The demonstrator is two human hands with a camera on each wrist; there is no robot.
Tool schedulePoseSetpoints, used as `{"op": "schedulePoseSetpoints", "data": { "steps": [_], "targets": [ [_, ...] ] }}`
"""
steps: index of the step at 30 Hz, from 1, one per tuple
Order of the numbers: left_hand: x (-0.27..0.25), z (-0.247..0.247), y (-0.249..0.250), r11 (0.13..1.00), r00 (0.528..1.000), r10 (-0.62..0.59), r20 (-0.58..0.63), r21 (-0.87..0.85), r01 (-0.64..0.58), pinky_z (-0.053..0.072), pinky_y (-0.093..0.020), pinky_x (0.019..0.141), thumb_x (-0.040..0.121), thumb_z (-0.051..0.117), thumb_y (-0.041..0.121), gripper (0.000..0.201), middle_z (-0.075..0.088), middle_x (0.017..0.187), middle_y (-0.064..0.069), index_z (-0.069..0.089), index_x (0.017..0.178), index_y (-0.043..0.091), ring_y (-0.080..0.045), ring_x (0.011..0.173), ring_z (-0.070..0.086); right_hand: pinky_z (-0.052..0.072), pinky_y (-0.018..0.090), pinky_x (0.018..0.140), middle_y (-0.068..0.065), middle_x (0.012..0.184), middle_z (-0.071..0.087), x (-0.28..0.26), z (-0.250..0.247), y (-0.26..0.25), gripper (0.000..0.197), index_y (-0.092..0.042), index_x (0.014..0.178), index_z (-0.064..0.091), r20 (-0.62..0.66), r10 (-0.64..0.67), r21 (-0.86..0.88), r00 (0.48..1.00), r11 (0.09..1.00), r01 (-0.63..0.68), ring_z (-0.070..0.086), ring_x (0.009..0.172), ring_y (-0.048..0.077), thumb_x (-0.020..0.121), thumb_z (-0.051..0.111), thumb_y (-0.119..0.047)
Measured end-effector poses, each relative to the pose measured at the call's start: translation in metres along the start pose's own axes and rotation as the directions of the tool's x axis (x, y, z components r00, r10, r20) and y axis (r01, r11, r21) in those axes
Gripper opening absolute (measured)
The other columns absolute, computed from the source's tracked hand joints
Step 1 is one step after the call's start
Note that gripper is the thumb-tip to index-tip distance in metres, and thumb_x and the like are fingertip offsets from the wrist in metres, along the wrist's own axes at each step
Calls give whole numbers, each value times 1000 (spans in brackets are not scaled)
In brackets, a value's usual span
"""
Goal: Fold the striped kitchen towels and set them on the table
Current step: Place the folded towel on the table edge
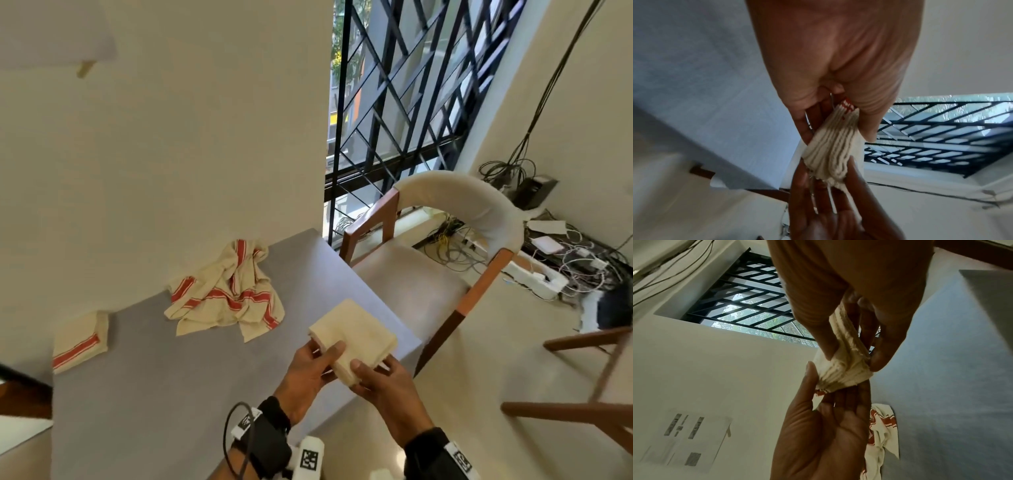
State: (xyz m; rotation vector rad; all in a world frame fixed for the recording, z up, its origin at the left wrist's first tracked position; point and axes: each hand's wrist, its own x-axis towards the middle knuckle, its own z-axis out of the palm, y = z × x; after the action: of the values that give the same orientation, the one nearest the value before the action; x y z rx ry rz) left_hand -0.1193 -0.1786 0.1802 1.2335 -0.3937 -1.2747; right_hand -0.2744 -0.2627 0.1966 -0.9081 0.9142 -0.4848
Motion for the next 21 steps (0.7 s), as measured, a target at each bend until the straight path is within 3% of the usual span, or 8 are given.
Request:
{"op": "schedulePoseSetpoints", "data": {
  "steps": [3,6,9,12,17,21],
  "targets": [
    [40,-15,10,979,999,30,21,203,-34,55,-52,105,93,75,30,46,74,126,-4,60,135,17,-24,117,70,62,44,87,10,114,78,43,-8,-11,38,-13,127,64,-30,37,-49,999,998,-39,76,103,32,91,75,-8],
    [88,-34,28,886,996,32,78,459,-65,57,-46,101,89,81,34,46,76,118,2,64,129,21,-14,111,72,61,48,94,12,115,77,90,-11,-25,38,-9,128,63,-45,86,-86,995,992,-90,74,107,34,92,72,-2],
    [141,-52,50,798,994,53,95,594,-100,58,-43,99,82,84,45,53,77,116,4,65,128,24,-10,108,73,58,51,99,12,118,77,138,-3,-41,39,-10,129,63,-44,94,-112,995,989,-99,72,111,33,92,70,0],
    [190,-67,61,787,995,91,35,610,-93,59,-45,98,74,84,53,62,77,114,4,65,126,24,-11,106,73,56,49,98,11,121,75,189,14,-57,37,-14,127,62,-44,96,-127,994,987,-101,70,113,33,94,67,1],
    [235,-82,56,829,987,125,-104,558,-46,60,-46,96,69,82,57,67,77,112,5,65,125,24,-11,103,74,57,47,92,12,120,72,251,35,-70,34,-23,112,62,-72,155,-141,985,976,-164,68,113,36,95,61,6],
    [266,-101,52,861,965,128,-227,509,6,59,-46,98,67,82,57,70,77,115,4,64,127,24,-12,107,73,58,42,83,12,121,72,300,47,-72,36,-17,122,61,-77,223,-182,972,955,-233,69,111,35,94,62,6]
  ]
}}
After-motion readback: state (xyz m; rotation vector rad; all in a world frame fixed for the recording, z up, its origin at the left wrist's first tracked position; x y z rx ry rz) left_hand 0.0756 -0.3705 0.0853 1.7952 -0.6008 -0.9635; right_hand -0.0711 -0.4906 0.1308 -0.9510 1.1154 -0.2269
